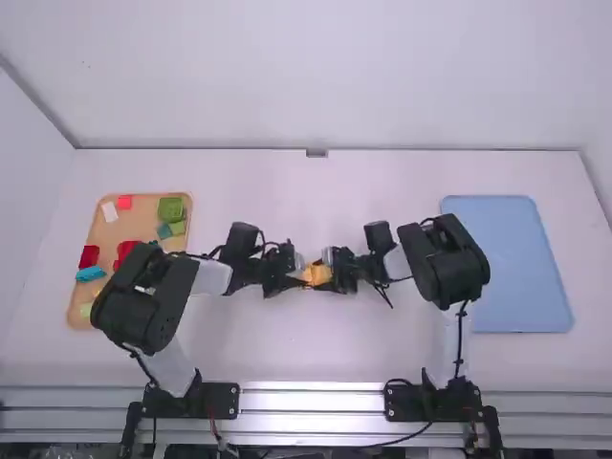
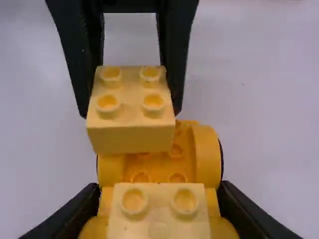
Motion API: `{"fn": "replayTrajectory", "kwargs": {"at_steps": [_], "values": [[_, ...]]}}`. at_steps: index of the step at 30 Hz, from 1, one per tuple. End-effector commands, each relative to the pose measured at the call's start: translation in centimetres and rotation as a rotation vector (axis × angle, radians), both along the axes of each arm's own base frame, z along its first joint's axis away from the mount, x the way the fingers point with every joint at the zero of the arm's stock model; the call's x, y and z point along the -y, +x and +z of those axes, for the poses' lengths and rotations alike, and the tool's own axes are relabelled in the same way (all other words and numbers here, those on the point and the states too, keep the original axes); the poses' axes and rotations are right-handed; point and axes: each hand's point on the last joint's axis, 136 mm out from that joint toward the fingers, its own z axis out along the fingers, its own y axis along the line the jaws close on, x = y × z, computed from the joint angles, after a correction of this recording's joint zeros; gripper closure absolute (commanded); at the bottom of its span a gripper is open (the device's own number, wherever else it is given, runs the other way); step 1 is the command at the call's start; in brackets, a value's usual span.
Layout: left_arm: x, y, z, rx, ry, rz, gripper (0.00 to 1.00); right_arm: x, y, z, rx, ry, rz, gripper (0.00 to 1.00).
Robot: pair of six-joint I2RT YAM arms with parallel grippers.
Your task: Assemble lego blocks to make yellow taxi
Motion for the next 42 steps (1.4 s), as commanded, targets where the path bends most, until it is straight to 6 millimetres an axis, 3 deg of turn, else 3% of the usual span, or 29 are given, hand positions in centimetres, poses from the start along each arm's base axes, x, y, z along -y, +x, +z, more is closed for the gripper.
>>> {"fn": "replayTrajectory", "kwargs": {"at_steps": [1,9,16,18,19,21,22,30,42], "values": [[0.8,0.2,0.4,0.049,0.001,-0.059,0.84,0.2,0.1,-0.7,-0.004,-0.021,-0.004,0.53],[2.1,0.7,-0.4,0.042,0.006,-0.093,0.84,0.4,-0.7,-1.0,-0.027,-0.028,0.015,0.53],[2.1,0.8,-1.2,0.0,0.02,-0.093,0.84,0.4,-0.7,-1.0,-0.028,-0.028,0.013,0.52],[2.0,0.8,-1.3,-0.004,0.02,-0.091,0.77,0.4,-0.7,-1.0,-0.028,-0.029,0.013,0.51],[2.0,0.7,-1.3,-0.007,0.019,-0.093,0.66,0.4,-0.7,-0.9,-0.028,-0.028,0.014,0.48],[2.0,0.6,-1.3,-0.016,0.019,-0.093,0.6,0.4,-0.6,-0.9,-0.025,-0.027,0.013,0.44],[2.0,0.5,-1.4,-0.021,0.022,-0.094,0.5,0.3,-0.6,-0.9,-0.025,-0.027,0.014,0.44],[1.9,1.0,-0.9,-0.001,0.012,-0.083,0.41,0.3,-0.6,-0.9,-0.026,-0.027,0.013,0.42],[2.4,0.8,0.4,0.013,-0.02,-0.1,0.55,0.4,-0.6,-0.9,-0.028,-0.027,0.012,0.38]]}}
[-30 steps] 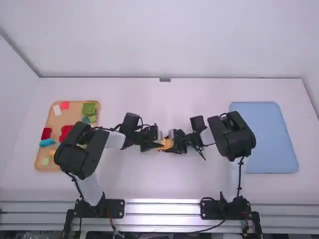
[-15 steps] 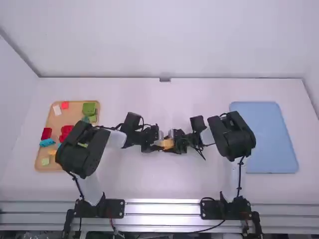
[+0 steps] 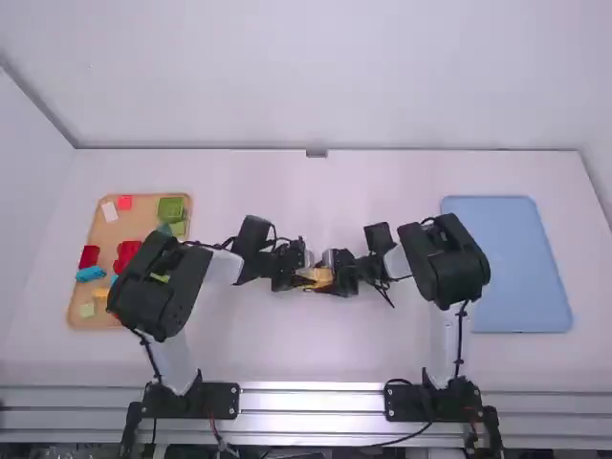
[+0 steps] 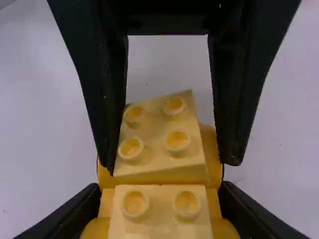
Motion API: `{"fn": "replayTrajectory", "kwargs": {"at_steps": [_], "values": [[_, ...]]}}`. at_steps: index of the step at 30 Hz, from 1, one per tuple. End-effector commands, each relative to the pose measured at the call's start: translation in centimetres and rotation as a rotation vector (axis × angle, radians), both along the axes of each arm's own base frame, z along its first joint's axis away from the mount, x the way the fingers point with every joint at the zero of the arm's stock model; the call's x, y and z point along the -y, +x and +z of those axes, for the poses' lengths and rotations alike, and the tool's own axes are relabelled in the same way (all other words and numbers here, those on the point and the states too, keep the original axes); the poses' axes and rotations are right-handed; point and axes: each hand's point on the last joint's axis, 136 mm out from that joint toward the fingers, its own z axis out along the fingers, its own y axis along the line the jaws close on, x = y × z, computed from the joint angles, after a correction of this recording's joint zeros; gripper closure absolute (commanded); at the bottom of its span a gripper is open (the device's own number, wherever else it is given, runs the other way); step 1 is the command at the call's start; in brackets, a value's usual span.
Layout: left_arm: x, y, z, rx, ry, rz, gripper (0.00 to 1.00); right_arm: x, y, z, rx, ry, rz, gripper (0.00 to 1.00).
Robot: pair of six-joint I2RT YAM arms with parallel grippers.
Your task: Assemble lego blocks to make yellow taxi
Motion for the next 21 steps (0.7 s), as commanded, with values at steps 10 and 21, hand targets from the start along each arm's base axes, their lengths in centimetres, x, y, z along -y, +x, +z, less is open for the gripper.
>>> {"fn": "replayTrajectory", "kwargs": {"at_steps": [10,21], "values": [[0.2,-0.8,2.3,-0.01,-0.026,-0.018,0.62,0.1,0.0,-0.8,-0.004,-0.026,-0.008,0.38],[0.0,-1.3,1.7,-0.045,-0.01,-0.016,0.59,0.1,0.0,-0.8,-0.007,-0.026,-0.009,0.37]]}}
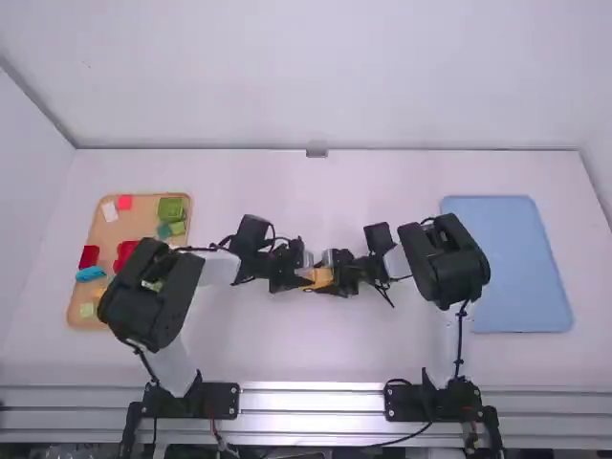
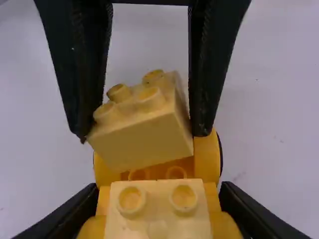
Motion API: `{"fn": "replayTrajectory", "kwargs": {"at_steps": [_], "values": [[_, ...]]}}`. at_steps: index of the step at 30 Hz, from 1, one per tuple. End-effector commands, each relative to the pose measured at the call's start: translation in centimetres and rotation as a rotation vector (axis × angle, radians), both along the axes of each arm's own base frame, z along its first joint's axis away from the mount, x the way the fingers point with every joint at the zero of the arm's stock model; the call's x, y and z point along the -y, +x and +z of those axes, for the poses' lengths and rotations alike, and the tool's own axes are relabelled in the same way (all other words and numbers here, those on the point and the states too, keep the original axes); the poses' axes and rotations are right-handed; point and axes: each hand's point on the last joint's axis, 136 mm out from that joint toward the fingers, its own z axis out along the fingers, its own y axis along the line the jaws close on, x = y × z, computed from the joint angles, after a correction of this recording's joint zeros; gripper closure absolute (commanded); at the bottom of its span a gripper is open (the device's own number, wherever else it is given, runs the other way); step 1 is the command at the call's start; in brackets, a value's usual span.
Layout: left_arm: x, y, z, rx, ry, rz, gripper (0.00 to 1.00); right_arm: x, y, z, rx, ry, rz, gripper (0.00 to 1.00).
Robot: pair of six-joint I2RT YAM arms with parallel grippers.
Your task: Assemble lego blocks to make yellow taxi
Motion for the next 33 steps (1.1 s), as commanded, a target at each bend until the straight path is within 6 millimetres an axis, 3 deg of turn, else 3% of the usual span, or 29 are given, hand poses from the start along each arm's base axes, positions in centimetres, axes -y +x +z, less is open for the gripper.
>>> {"fn": "replayTrajectory", "kwargs": {"at_steps": [1,4,9,17,23,27,31,33], "values": [[0.3,-0.1,0.6,0.002,-0.021,-0.012,0.56,0.1,-0.1,-0.7,-0.009,-0.017,-0.004,0.37],[0.4,0.0,0.7,0.009,-0.023,-0.013,0.46,0.1,-0.1,-0.7,-0.009,-0.017,-0.004,0.35],[0.5,0.2,0.9,0.026,-0.031,-0.015,0.41,0.0,-0.1,-0.7,-0.009,-0.016,-0.003,0.34],[0.5,0.9,1.9,0.069,-0.052,-0.012,0.4,0.0,-0.1,-0.6,-0.011,-0.011,-0.001,0.34],[0.6,1.1,3.8,0.115,-0.074,-0.018,0.4,0.0,-0.1,-0.6,-0.011,-0.011,-0.001,0.34],[-0.8,1.9,4.4,0.132,-0.031,0.041,0.38,0.0,-0.1,-0.6,-0.011,-0.012,-0.001,0.34],[-2.7,2.1,2.8,0.083,0.079,0.121,0.46,0.1,-0.1,-0.6,-0.011,-0.011,-0.002,0.34],[-4.0,1.7,1.3,0.04,0.153,0.161,0.59,0.0,-0.1,-0.6,-0.01,-0.011,-0.001,0.34]]}}
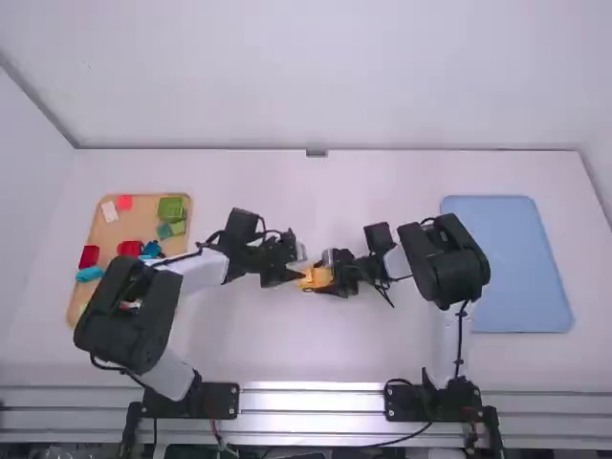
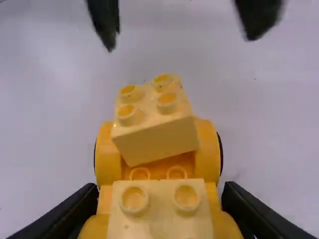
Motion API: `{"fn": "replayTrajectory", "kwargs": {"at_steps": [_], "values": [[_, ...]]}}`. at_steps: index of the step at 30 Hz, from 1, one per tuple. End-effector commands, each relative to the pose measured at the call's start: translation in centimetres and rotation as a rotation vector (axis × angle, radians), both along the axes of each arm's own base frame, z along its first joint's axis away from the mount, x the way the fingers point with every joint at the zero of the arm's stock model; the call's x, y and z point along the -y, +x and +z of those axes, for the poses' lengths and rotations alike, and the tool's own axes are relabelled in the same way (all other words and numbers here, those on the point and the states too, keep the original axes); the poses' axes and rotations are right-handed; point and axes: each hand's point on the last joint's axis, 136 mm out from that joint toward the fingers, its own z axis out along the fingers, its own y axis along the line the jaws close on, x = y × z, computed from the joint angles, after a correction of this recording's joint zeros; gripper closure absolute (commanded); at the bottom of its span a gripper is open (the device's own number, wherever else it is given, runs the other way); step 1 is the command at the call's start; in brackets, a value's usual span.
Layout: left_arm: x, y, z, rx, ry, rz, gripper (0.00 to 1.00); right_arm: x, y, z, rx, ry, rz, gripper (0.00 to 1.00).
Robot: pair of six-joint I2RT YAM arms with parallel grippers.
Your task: Assemble lego blocks to make yellow taxi
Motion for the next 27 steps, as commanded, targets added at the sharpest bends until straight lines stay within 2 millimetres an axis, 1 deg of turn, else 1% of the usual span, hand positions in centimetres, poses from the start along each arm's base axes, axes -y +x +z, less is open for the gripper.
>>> {"fn": "replayTrajectory", "kwargs": {"at_steps": [1,2,3,6,9,11,15,22,27], "values": [[-1.5,0.5,-1.1,-0.005,0.084,0.063,0.59,0.0,-0.2,-0.6,-0.011,-0.01,0.0,0.34],[-1.8,0.4,-1.6,-0.012,0.102,0.073,0.64,0.0,-0.2,-0.6,-0.011,-0.011,-0.001,0.34],[-2.0,0.3,-2.1,-0.017,0.12,0.078,0.71,0.0,-0.1,-0.6,-0.011,-0.012,-0.001,0.34],[-2.0,0.0,-2.7,-0.021,0.127,0.077,0.79,0.0,-0.2,-0.5,-0.011,-0.01,0.0,0.34],[-1.5,-0.3,-2.4,-0.015,0.083,0.056,0.8,0.0,-0.2,-0.5,-0.012,-0.01,0.001,0.34],[-0.8,-0.6,-2.0,-0.001,0.047,0.028,0.8,0.0,-0.2,-0.5,-0.012,-0.01,0.001,0.34],[-0.4,-0.8,-1.7,0.0,0.02,0.01,0.8,0.0,-0.2,-0.5,-0.011,-0.01,0.001,0.34],[0.9,-1.5,-2.3,-0.006,0.011,-0.035,0.8,0.0,-0.2,-0.5,-0.011,-0.009,0.001,0.34],[2.0,-1.5,-2.4,0.028,0.007,-0.061,0.8,-0.1,-0.4,-0.2,-0.014,0.011,0.013,0.34]]}}
